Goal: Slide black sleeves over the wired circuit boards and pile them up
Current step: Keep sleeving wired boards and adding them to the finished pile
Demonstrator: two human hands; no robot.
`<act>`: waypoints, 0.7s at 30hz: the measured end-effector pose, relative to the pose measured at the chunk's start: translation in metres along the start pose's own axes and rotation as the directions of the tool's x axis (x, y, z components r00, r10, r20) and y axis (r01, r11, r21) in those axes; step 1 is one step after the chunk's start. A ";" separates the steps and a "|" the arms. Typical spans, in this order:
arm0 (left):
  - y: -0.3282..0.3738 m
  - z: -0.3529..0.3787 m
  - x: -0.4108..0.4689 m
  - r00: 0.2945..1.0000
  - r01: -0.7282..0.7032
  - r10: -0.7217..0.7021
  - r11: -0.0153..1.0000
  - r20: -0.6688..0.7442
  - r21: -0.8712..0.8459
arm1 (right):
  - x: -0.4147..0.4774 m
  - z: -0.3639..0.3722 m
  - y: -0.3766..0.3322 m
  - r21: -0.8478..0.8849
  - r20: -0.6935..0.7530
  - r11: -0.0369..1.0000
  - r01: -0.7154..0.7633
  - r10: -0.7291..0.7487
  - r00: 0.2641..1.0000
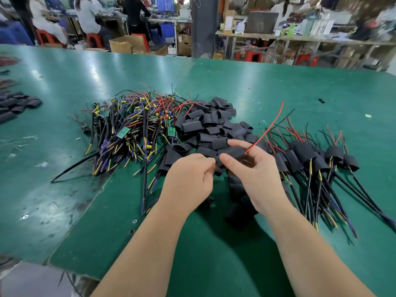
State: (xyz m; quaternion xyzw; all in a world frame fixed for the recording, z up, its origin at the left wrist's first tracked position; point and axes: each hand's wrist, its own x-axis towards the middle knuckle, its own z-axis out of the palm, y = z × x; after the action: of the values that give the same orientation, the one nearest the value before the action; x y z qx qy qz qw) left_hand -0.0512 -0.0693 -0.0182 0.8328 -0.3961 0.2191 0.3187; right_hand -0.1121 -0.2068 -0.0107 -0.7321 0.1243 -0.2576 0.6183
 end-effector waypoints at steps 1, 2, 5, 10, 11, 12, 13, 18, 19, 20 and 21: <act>-0.002 0.000 0.000 1.000 0.018 -0.018 1.000 -0.012 -0.020 | -0.001 0.001 -0.001 -0.002 0.018 1.000 -0.006 0.006 1.000; -0.003 0.000 0.000 0.998 0.047 -0.048 0.997 -0.026 -0.056 | -0.001 0.002 -0.002 0.002 0.045 1.000 -0.014 0.014 0.999; -0.001 -0.003 0.001 0.956 0.285 -0.293 0.903 0.025 -0.322 | -0.003 0.007 -0.003 0.113 0.109 0.993 -0.039 0.027 0.994; 0.000 -0.009 0.011 0.745 0.570 -0.594 0.330 0.303 -0.753 | 0.007 -0.008 -0.017 0.556 -0.086 0.828 -0.076 0.148 0.985; -0.003 -0.011 0.012 0.714 0.565 -0.643 0.296 0.277 -0.770 | 0.010 -0.019 -0.021 0.584 -0.162 0.810 -0.047 0.174 0.971; -0.009 -0.012 0.012 0.689 0.573 -0.697 0.355 0.200 -0.739 | 0.014 -0.032 -0.023 0.530 -0.260 0.848 -0.010 0.173 0.950; -0.017 -0.013 0.011 0.684 0.605 -0.725 0.502 0.081 -0.618 | 0.017 -0.047 -0.023 0.376 -0.369 0.926 0.022 0.128 0.920; -0.043 -0.014 0.000 0.689 0.724 -0.700 0.672 -0.187 0.152 | 0.022 -0.092 -0.012 -0.540 -0.510 0.809 -0.232 -0.095 0.855; -0.045 -0.014 0.000 0.674 0.738 -0.724 0.650 -0.146 0.182 | 0.022 -0.095 -0.010 -0.608 -0.495 0.737 -0.294 -0.063 0.867; -0.046 -0.014 0.000 0.670 0.738 -0.736 0.643 -0.102 0.205 | 0.022 -0.096 -0.008 -0.653 -0.482 0.682 -0.328 -0.040 0.875; -0.049 -0.014 -0.001 0.675 0.730 -0.735 0.651 -0.065 0.209 | 0.021 -0.095 -0.009 -0.681 -0.469 0.655 -0.326 -0.048 0.882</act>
State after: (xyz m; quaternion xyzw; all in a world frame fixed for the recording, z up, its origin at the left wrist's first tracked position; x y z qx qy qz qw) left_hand -0.0141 -0.0351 -0.0266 0.9540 -0.0043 0.1032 0.2816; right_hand -0.1457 -0.2953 0.0124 -0.8273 0.4144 -0.2956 0.2377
